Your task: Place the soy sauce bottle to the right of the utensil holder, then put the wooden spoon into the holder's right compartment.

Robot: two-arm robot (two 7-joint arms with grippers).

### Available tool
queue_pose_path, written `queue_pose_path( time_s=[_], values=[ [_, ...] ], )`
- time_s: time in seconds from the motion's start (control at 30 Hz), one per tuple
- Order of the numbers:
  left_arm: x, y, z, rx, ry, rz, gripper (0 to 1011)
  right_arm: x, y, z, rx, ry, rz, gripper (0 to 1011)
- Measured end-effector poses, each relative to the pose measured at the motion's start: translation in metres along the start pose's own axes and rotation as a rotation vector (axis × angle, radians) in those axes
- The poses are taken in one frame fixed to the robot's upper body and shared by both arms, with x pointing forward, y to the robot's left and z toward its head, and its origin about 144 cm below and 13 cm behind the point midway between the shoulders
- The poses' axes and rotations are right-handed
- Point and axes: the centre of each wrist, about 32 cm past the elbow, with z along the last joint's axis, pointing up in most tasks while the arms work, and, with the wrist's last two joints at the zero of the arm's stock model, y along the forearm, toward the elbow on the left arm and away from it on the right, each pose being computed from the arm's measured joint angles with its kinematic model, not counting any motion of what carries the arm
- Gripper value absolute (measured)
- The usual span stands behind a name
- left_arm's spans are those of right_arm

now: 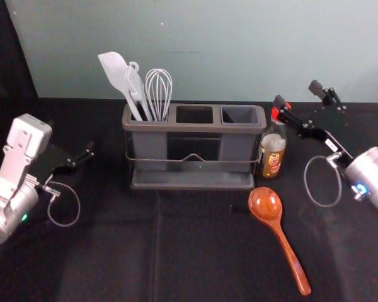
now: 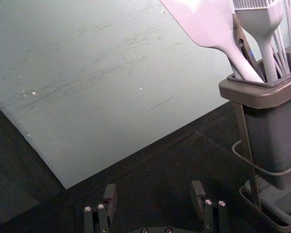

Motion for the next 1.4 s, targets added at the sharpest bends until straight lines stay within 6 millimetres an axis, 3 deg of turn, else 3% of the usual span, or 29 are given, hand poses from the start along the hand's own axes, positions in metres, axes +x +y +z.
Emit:
queue_pose_path(
  time_s=[0.3,0.6,0.83,1.07,1.4],
  values=[
    [0.000,0.000,0.000,0.000,0.000,0.000,1005,-0.009,-0.025,0.019,-0.064,-0.010,-0.045,1000],
    [0.000,0.000,0.000,0.000,0.000,0.000,1005,-0.018,-0.052,0.024,-0.156,-0.004,-0.014,1000],
    [0.000,0.000,0.000,0.000,0.000,0.000,1005,-0.032,-0.068,0.005,-0.274,0.013,0.049,1000],
    [0.000,0.000,0.000,0.000,0.000,0.000,1005,-0.041,-0.070,-0.017,-0.341,0.030,0.069,1000],
    [0.000,0.000,0.000,0.000,0.000,0.000,1005,-0.044,-0.067,-0.025,-0.358,0.027,0.077,1000]
  ],
)
